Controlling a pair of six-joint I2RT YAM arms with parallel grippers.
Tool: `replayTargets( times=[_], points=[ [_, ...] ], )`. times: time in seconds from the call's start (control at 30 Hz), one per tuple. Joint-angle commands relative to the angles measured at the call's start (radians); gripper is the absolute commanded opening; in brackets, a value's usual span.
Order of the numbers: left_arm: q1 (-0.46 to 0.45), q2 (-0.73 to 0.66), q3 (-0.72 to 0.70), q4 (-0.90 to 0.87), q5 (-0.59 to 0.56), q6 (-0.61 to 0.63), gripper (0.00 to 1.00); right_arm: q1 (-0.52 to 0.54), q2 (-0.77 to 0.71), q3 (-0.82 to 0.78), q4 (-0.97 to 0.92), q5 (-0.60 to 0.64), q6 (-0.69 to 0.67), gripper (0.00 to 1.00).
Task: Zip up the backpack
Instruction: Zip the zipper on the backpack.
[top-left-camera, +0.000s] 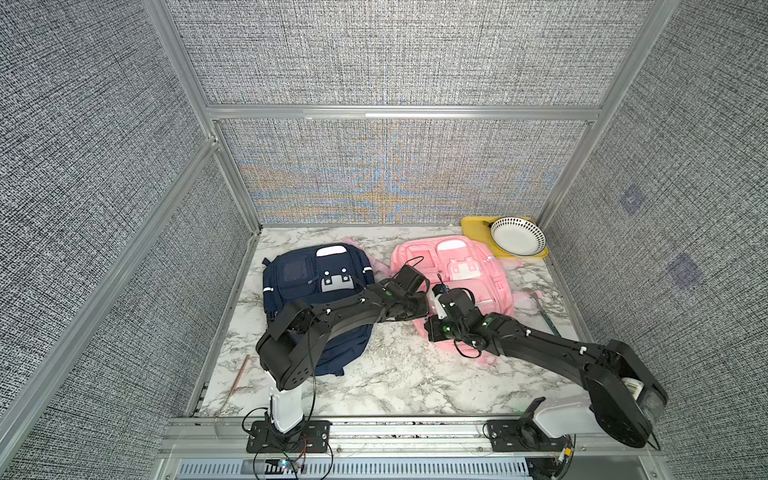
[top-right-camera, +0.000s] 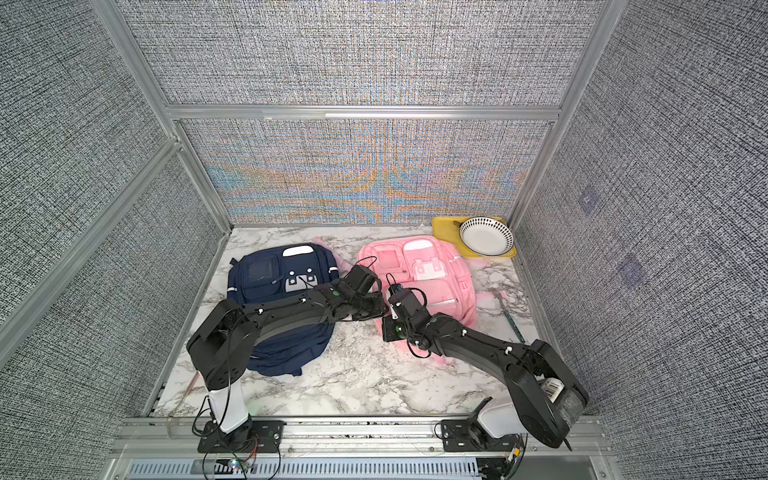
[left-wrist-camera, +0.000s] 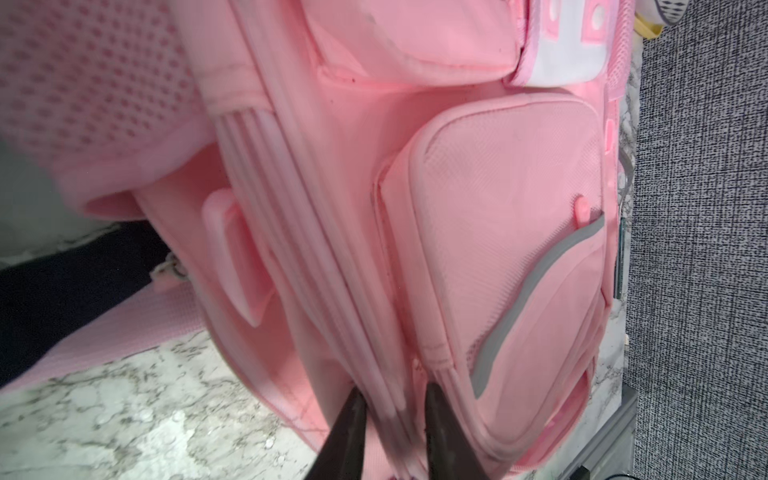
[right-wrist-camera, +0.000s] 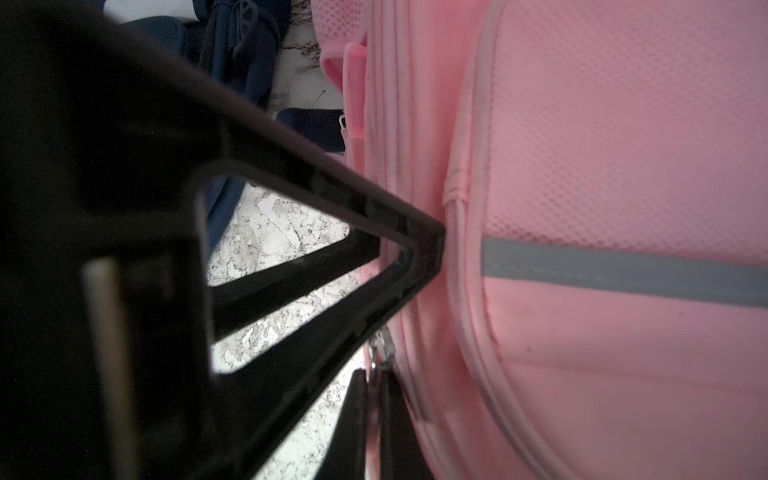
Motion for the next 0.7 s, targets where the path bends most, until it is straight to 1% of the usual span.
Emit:
replayTargets(
  times=[0.0, 0.07, 0.17, 0.33, 0.47, 0.6, 0.67],
  points=[
    [0.007, 0.014, 0.004, 0.024, 0.008, 0.011, 0.23, 0.004, 0.003, 0.015, 0.002, 0.001, 0.004, 0.00],
    [0.010, 0.019, -0.001, 0.025, 0.010, 0.011, 0.23, 0.004, 0.007, 0.024, -0.002, 0.001, 0.008, 0.00],
    [0.021, 0.028, -0.011, 0.025, 0.012, 0.012, 0.19, 0.003, 0.022, 0.035, -0.016, -0.005, 0.009, 0.00],
    [0.050, 0.025, -0.037, 0.048, 0.016, 0.015, 0.07, 0.003, 0.054, 0.094, -0.075, -0.015, 0.010, 0.00],
    [0.084, 0.017, -0.046, 0.050, 0.014, 0.029, 0.05, 0.003, 0.070, 0.112, -0.123, -0.024, 0.006, 0.00],
    [0.109, 0.016, -0.035, 0.048, 0.016, 0.053, 0.00, 0.003, 0.074, 0.111, -0.149, -0.038, 0.000, 0.00],
    [0.118, 0.020, -0.020, 0.044, 0.016, 0.064, 0.00, 0.004, 0.073, 0.107, -0.167, -0.042, -0.006, 0.00]
  ],
)
